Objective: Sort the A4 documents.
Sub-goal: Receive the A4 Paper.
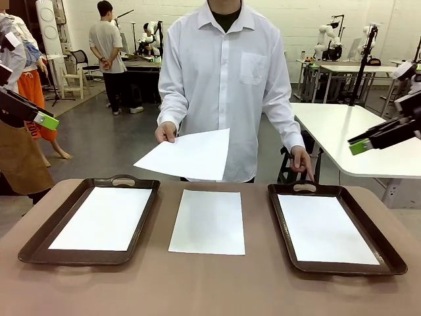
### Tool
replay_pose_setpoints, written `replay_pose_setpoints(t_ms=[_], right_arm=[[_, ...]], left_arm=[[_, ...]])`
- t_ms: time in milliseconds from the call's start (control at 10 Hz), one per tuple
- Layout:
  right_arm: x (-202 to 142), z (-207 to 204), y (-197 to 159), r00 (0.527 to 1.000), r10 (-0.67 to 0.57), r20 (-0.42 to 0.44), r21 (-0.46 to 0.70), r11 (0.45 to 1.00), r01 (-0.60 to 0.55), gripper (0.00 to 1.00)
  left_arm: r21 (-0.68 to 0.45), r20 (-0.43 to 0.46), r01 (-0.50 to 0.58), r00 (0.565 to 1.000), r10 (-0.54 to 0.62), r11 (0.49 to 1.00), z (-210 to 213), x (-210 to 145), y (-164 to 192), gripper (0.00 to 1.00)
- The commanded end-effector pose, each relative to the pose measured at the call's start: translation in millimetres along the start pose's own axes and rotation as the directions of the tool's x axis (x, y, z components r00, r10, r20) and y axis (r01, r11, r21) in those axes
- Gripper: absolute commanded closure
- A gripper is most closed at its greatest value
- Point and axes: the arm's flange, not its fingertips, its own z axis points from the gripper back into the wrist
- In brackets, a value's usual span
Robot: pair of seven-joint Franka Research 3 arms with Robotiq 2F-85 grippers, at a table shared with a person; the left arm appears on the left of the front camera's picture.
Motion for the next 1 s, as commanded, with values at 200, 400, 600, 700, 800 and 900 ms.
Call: replay_pose_setpoints(t_ms=[200,400,600,700,800,900], right_arm=[[8,-59,-56,0.971,-0.187,0.147,0.155,0.974,0.165,0.11],[5,-103,-84,0.920,-0.360,0.158,0.283,0.909,0.307,0.11],[12,-133,-96,0.854,-0.494,0.164,0.388,0.828,0.405,0.11],[16,-149,-100,0.834,-0.537,0.123,0.418,0.791,0.448,0.11],[21,-162,-103,0.807,-0.583,0.097,0.456,0.747,0.485,0.11],[24,-175,-106,0.780,-0.622,0.071,0.482,0.706,0.519,0.11]], left_arm=[[0.001,-0.001,0.001,1.000,-0.001,1.000,0,0,-1,0.00],[0.001,-0.001,0.001,1.000,-0.001,1.000,0,0,-1,0.00],[0.001,-0.001,0.001,1.000,-0.001,1.000,0,0,-1,0.00],[0.001,-0.001,0.001,1.000,-0.001,1.000,0,0,-1,0.00],[0.001,-0.001,0.001,1.000,-0.001,1.000,0,0,-1,0.00],[0.001,-0.001,0.001,1.000,-0.001,1.000,0,0,-1,0.00]])
